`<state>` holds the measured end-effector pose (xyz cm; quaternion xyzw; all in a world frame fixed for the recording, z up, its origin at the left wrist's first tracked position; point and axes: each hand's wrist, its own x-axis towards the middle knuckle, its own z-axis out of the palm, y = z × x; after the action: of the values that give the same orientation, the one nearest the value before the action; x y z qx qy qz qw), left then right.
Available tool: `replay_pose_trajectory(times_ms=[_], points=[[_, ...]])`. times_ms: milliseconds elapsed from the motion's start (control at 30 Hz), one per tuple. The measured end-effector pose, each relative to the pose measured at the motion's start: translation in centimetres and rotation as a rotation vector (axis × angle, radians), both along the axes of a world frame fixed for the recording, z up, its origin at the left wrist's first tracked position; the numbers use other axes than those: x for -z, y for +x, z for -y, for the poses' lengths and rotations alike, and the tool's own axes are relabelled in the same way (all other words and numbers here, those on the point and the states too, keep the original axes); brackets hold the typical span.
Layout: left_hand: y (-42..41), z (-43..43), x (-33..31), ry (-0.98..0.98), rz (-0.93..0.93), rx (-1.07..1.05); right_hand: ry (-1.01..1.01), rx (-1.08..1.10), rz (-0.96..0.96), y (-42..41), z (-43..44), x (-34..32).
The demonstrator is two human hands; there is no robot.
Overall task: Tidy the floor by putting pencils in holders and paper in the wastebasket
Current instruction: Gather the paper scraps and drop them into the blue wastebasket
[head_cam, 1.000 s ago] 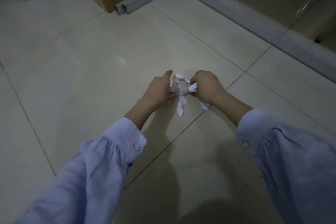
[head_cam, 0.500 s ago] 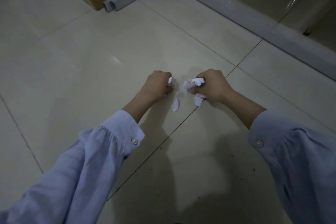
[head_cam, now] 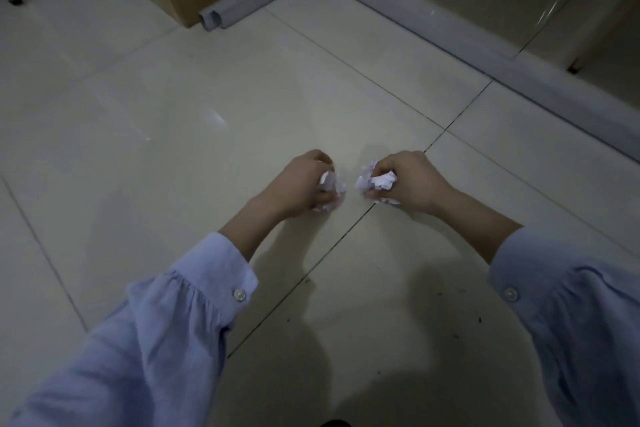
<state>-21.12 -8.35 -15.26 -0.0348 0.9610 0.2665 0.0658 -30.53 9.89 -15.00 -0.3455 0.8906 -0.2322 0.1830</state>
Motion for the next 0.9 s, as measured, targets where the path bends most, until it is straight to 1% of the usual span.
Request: replay_pose_trajectory(times_ms=[67, 133, 233, 333, 400, 467, 533, 567, 700, 900], points=[[0.0, -0.9, 0.3, -0.038, 0.045, 0.069, 0.029, 0.001, -0.097, 0.9, 0.5, 0.6], [-0.1, -1.3, 0.8, -0.084, 0.065, 0.083, 0.070, 0.026, -0.147, 1.4, 0.9, 1.1], [-0.1, -1.7, 1.1, -0.168, 0.041, 0.093, 0.122, 0.043, -0.189, 1.8, 1.0, 1.3], [-0.1, -2.0, 1.2, -0.217, 0.013, 0.049, 0.099, 0.085, -0.194, 1.8, 0.9, 1.4], [-0.2, -2.2, 1.0, -0.221, 0.018, 0.024, 0.083, 0.119, -0.140, 1.8, 0.8, 1.3], [-0.2, -2.1, 0.8, -0.190, 0.031, 0.011, 0.036, 0.176, -0.021, 1.8, 0.6, 1.1], [-0.2, -1.7, 0.4, -0.139, 0.029, -0.038, -0.037, 0.258, 0.118, 1.6, 0.1, 0.9], [-0.2, -1.3, 0.1, -0.111, 0.019, -0.070, -0.054, 0.284, 0.158, 1.5, -0.2, 0.8], [-0.4, 0.4, -1.1, -0.079, -0.068, -0.157, -0.104, 0.348, 0.217, 1.1, -1.9, 0.2], [-1.6, 1.3, -3.9, -0.026, -0.187, -0.176, -0.130, 0.392, 0.249, 0.6, -4.2, -1.5]])
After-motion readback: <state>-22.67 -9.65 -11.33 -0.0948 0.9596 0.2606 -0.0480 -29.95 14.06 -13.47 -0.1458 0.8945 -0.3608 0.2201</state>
